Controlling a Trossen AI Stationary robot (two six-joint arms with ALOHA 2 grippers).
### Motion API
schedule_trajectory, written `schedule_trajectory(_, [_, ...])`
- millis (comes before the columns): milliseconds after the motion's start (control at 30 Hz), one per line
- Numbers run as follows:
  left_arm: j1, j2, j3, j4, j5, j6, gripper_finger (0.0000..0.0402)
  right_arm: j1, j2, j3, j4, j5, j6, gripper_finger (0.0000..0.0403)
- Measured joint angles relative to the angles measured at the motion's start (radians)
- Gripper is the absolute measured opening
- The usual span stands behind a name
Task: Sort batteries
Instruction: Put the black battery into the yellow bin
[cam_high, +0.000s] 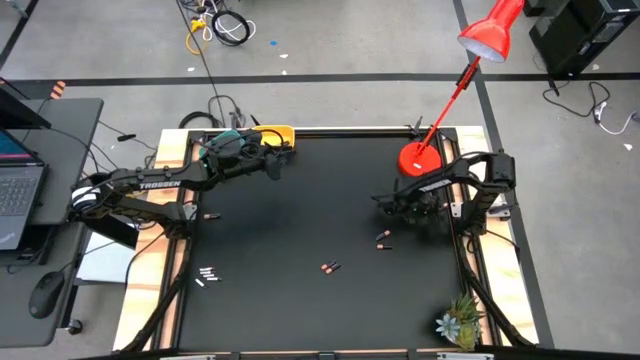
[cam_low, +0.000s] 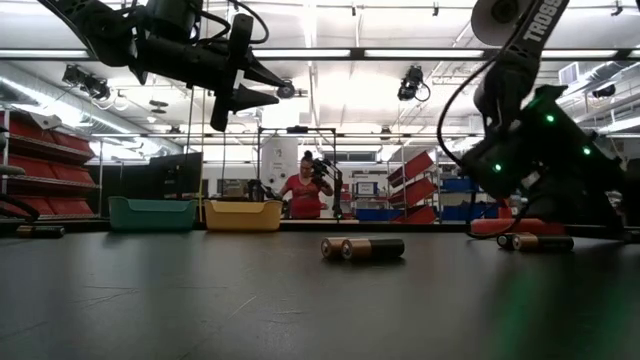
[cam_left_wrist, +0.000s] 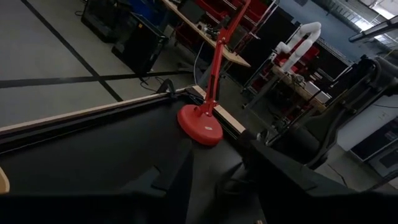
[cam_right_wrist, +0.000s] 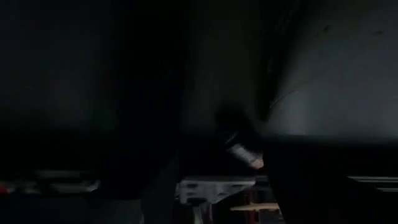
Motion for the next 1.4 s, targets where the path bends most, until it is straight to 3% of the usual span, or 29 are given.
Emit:
schedule_trajectory(133, [0.000,0.000,0.000,0.000,0.000,0.000,0.0163,0.000,0.000,-0.047,0.045,0.026,-0.028,0.0232])
schedule_trajectory(233, [0.000,0.000,0.000,0.000,0.000,0.000,0.0163,0.000,0.000,-0.053,0.054,0.036,-0.051,0.0199])
schedule_trajectory(467, [0.000,0.000,0.000,0.000,0.000,0.000,0.0163,0.000,0.000,-0.048,0.054,0.020,-0.085,0.0040])
schedule_trajectory(800, [0.000,0.000,0.000,0.000,-0.001,0.004,0.0163,0.000,0.001,0.081,0.034,-0.044,-0.083,0.0038])
schedule_trajectory(967, [0.000,0.000,0.000,0.000,-0.001,0.004,0.0163,0.000,0.001,0.244,0.002,-0.046,-0.052,0.0038])
schedule_trajectory(1167, [0.000,0.000,0.000,-0.002,-0.001,0.004,0.0163,-0.003,0.001,0.486,-0.003,-0.119,0.017,0.0038])
schedule_trajectory(1400, [0.000,0.000,0.000,-0.054,-0.001,-0.036,0.0163,-0.045,0.001,0.725,0.123,-0.235,0.131,0.0038])
